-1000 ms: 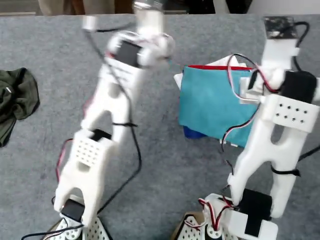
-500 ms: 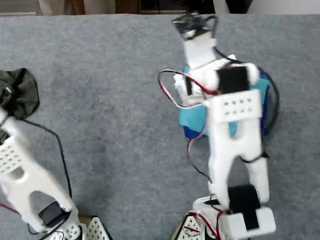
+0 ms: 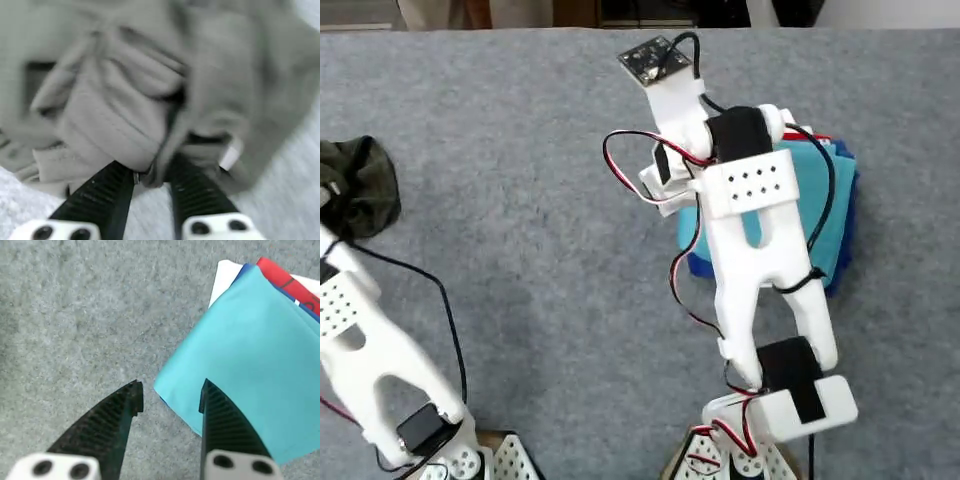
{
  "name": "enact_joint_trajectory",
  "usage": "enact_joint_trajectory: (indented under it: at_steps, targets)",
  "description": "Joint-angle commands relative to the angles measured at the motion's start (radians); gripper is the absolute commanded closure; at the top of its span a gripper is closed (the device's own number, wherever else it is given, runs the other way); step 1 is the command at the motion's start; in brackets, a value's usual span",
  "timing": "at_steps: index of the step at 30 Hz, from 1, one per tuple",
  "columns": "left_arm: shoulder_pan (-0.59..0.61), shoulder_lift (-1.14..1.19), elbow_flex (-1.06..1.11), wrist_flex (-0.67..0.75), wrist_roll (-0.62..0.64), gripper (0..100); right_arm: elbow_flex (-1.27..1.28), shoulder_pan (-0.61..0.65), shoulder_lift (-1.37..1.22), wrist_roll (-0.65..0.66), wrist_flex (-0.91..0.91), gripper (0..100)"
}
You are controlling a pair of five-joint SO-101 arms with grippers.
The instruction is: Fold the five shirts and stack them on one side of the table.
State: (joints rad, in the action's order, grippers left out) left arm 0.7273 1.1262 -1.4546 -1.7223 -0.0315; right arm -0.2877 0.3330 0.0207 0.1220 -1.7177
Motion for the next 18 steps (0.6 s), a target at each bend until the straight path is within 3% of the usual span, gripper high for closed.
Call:
enact_joint_trajectory:
  at_steps: [1,5,9,12,15,18]
  targets:
    - [-0.074,-0.054,-0.084,-0.044,-0.025,98,-0.051,-0.022,0.004,0.000,-0.008,80.3]
    - [-0.106,-0.213,-0.029,-0.044,-0.026,98,-0.058,-0.033,0.004,0.000,-0.008,80.3]
    - [-0.170,-0.498,0.224,-0.044,-0.026,98,-0.059,-0.031,0.004,0.000,0.002,80.3]
    - [-0.293,-0.791,0.657,-0.044,-0.031,98,-0.074,-0.030,-0.004,0.000,0.008,80.3]
    - [-0.489,-1.133,1.172,-0.034,-0.075,98,-0.094,-0.031,-0.004,0.000,0.008,80.3]
    - [-0.713,-1.472,1.564,0.091,-0.086,98,-0.124,-0.031,-0.005,0.000,0.011,80.3]
